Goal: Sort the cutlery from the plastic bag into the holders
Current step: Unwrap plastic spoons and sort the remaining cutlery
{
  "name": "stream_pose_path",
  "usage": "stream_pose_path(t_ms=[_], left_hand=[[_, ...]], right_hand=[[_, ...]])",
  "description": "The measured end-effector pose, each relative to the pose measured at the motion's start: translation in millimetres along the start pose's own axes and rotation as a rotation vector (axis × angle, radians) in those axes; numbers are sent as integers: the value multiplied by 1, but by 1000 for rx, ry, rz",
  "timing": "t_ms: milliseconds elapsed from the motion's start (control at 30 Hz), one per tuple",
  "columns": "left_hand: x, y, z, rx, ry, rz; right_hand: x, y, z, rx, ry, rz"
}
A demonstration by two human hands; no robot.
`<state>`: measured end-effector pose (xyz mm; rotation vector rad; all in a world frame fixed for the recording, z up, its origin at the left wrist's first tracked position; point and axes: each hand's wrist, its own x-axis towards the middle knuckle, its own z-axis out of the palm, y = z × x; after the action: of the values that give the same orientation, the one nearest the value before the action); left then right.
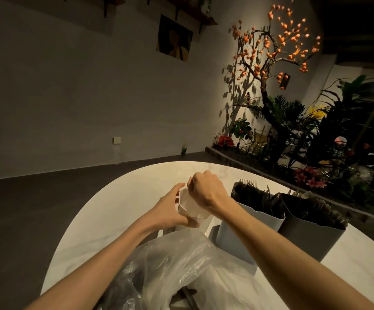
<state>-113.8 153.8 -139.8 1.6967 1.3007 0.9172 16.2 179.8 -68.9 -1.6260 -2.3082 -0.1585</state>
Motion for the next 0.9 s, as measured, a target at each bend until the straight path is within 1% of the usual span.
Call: stream_pose_path(t_ms=[100,200,367,500,600,667,767,833,900], left_hand=[[-2,-6,-3,-36,13,0],[-3,-8,-2,-48,23,-9],[-4,-10,-3,-48,25,-26],[-5,-9,-4,-11,14,-25],[-10,-1,-6,52,29,-27],[-12,6,-9,107,80,-33],[-23,27,-15,182,207,-26],[-32,44,-19,187,279,-8],[-44,60,-21,171,302,13]], right_hand=[[-9,-4,21,-78,-65,-28],[-17,-7,28,-162,-78,-35],[-12,-3,29,-93,-219,-30],[-5,4,24,-132,-162,-51],[-3,6,5,-93,-114,-89],[-5,8,-10,-62,-68,-116],[-18,12,-35,-19,-20,-135],[-34,13,-52,51,-52,-151],[-54,14,-62,100,-101,-173]])
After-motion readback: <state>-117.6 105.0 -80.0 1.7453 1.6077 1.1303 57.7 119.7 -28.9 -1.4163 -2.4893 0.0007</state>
